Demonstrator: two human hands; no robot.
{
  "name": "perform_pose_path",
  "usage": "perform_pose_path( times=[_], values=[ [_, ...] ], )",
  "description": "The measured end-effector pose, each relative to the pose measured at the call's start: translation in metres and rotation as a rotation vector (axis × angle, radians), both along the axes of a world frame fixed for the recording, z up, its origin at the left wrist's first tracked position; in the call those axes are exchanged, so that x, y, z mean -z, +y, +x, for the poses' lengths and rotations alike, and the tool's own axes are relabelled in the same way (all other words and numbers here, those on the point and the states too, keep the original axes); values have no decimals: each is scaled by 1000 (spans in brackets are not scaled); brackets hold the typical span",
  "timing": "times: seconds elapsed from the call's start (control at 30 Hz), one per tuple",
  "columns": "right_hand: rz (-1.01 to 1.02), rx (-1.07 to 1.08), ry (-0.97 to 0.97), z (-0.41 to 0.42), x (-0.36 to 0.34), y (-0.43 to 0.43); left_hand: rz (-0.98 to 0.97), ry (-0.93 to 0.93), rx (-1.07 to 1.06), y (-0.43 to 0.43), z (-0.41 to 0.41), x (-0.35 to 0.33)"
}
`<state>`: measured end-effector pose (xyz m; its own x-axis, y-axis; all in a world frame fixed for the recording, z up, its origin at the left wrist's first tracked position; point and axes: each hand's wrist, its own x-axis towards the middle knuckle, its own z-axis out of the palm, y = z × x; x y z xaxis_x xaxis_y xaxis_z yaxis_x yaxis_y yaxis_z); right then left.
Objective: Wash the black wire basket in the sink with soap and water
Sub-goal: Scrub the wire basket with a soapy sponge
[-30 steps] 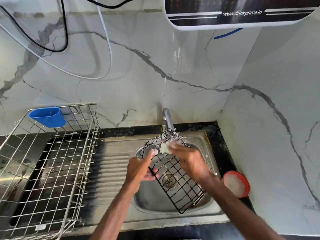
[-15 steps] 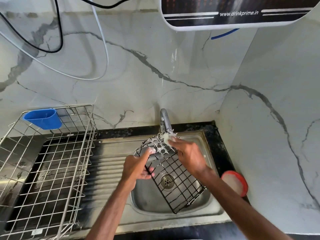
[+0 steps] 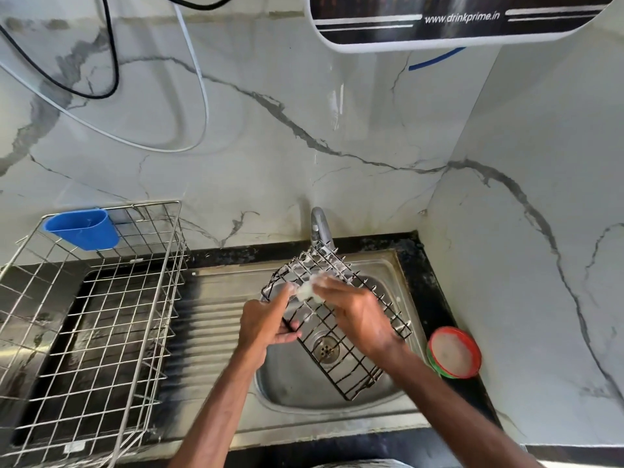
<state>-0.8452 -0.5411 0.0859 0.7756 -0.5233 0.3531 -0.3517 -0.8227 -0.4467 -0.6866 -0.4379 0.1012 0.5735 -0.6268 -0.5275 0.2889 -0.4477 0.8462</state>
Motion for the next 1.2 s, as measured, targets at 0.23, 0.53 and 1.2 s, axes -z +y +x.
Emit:
perform_pose_path(
  times=[0.23,0.53,1.2],
  values=[
    [100,247,-19,-14,-4,-17,-2,-50,8,2,-7,2],
    [71,-20,6,-30,7,40,5,-30,-3,4,-6,-2],
    [150,278,-155,-101,25,24,-3,-68,34,1,-4,-3]
  ],
)
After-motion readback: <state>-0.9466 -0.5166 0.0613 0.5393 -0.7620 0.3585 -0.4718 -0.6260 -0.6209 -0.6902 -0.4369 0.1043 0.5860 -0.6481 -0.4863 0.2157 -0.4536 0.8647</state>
